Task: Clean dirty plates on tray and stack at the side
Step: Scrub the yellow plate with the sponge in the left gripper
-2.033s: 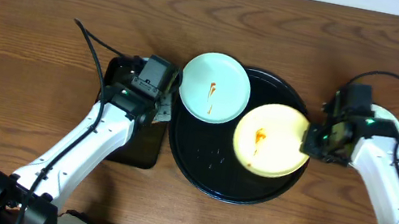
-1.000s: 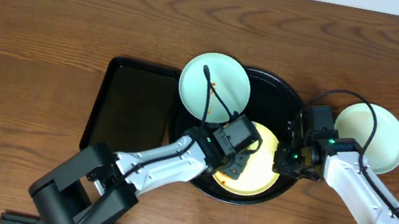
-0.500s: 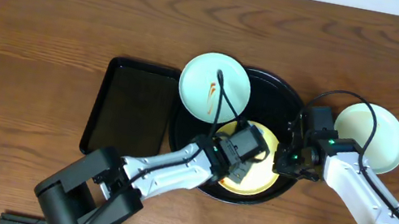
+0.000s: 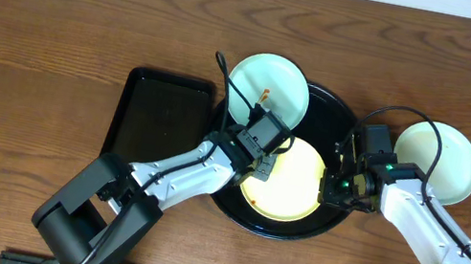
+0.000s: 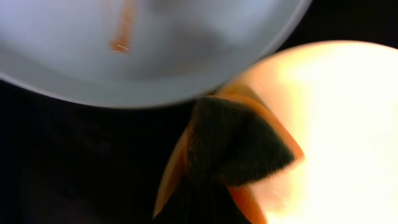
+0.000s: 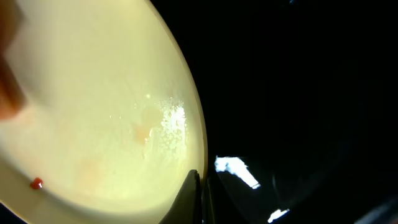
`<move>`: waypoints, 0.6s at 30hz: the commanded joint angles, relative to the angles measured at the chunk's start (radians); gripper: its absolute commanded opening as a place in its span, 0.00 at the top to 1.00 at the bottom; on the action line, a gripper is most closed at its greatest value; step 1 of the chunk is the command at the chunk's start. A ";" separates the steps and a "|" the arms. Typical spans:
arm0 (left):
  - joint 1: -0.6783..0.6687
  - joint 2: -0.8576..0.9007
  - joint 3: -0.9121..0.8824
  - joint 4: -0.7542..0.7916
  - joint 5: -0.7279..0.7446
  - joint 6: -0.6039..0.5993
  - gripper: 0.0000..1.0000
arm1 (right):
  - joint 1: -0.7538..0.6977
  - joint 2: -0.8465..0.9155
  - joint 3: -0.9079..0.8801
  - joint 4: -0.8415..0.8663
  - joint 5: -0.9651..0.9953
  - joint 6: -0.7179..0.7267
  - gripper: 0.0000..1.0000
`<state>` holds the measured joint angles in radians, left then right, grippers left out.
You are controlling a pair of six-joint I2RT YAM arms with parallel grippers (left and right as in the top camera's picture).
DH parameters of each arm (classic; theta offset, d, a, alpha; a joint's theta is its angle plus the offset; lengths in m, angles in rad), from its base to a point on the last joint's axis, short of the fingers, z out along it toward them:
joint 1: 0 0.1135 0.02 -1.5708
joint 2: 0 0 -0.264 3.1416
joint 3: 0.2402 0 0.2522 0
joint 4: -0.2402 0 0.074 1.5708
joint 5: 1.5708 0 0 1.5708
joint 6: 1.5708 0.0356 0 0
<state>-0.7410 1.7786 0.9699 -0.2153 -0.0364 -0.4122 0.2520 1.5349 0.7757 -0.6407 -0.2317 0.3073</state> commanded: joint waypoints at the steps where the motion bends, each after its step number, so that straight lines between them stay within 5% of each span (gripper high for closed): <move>1: -0.028 0.026 0.016 -0.006 0.272 -0.035 0.92 | 0.001 -0.003 0.000 -0.014 0.032 0.003 0.99; 9: -0.149 0.026 0.016 -0.005 0.323 -0.034 0.92 | 0.001 -0.003 0.000 -0.025 0.032 0.003 0.99; 18: -0.071 0.026 0.016 0.026 -0.208 -0.034 0.92 | 0.001 -0.003 0.000 -0.032 0.032 0.003 0.99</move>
<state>-0.8715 1.7790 0.9710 -0.2012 0.0196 -0.4450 0.2516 1.5349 0.7757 -0.6628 -0.2066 0.3069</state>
